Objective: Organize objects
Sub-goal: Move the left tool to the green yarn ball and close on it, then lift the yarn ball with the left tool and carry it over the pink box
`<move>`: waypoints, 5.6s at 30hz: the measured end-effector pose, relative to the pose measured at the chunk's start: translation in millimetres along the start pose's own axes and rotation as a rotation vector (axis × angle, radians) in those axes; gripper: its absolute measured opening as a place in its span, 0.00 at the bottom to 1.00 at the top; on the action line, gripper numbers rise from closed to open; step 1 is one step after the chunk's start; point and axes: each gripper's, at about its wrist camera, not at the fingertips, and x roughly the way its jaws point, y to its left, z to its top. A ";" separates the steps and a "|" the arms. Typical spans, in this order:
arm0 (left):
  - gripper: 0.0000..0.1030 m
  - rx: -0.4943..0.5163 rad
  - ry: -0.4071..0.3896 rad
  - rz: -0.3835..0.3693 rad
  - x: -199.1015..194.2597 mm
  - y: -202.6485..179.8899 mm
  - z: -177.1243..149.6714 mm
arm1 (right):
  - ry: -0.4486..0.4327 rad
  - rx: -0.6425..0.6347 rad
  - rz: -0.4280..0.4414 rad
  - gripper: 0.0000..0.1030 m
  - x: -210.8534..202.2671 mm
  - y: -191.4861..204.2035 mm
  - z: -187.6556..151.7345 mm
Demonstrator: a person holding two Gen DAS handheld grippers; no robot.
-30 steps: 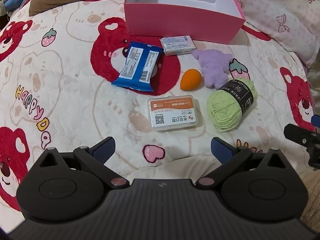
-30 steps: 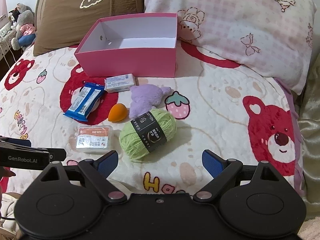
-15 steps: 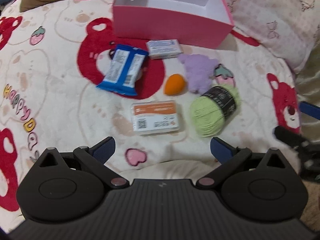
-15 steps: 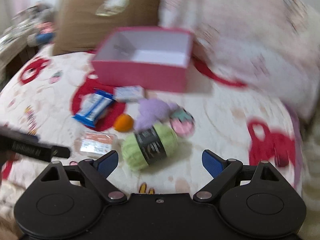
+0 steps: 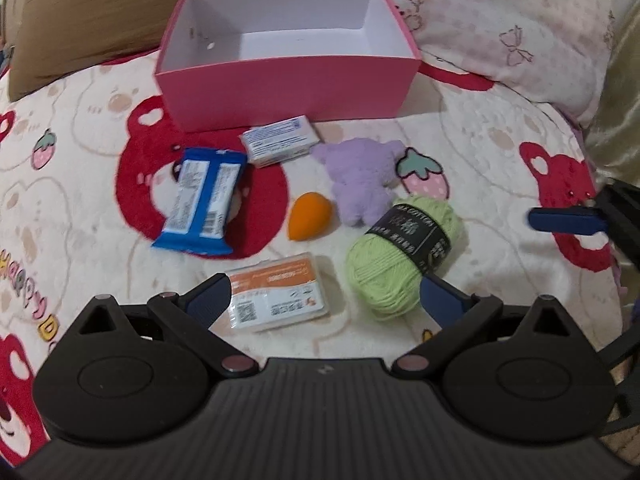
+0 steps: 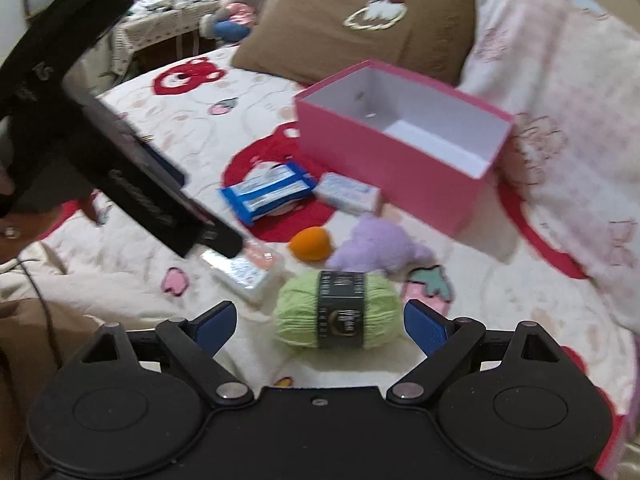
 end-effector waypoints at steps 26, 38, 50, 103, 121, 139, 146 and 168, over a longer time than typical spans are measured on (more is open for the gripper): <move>0.95 -0.124 0.013 -0.093 78.9 -9.6 -1.4 | 0.080 -0.187 0.019 0.90 90.8 -26.5 -19.9; 0.79 -0.318 0.027 -0.128 96.8 9.6 -19.1 | -0.003 -0.089 0.021 0.91 103.7 -35.7 -40.0; 0.57 -0.364 0.014 -0.205 104.2 5.9 -15.4 | -0.019 0.004 0.044 0.94 111.8 -40.3 -42.9; 0.49 -0.113 0.011 -0.175 33.8 14.6 22.7 | -0.133 0.297 0.031 0.72 70.2 -6.8 -12.3; 0.48 0.032 0.002 -0.163 -21.0 21.1 75.1 | -0.202 0.182 -0.054 0.75 36.5 3.0 53.6; 0.49 -0.032 -0.116 -0.156 -49.3 65.3 146.1 | -0.230 0.199 -0.007 0.82 44.5 -18.3 138.5; 0.50 -0.010 -0.102 -0.125 -34.1 75.7 180.9 | -0.233 0.230 -0.006 0.75 56.4 -41.6 167.3; 0.50 -0.183 -0.119 -0.131 128.0 155.8 234.4 | -0.005 0.205 -0.030 0.61 221.3 -107.3 224.6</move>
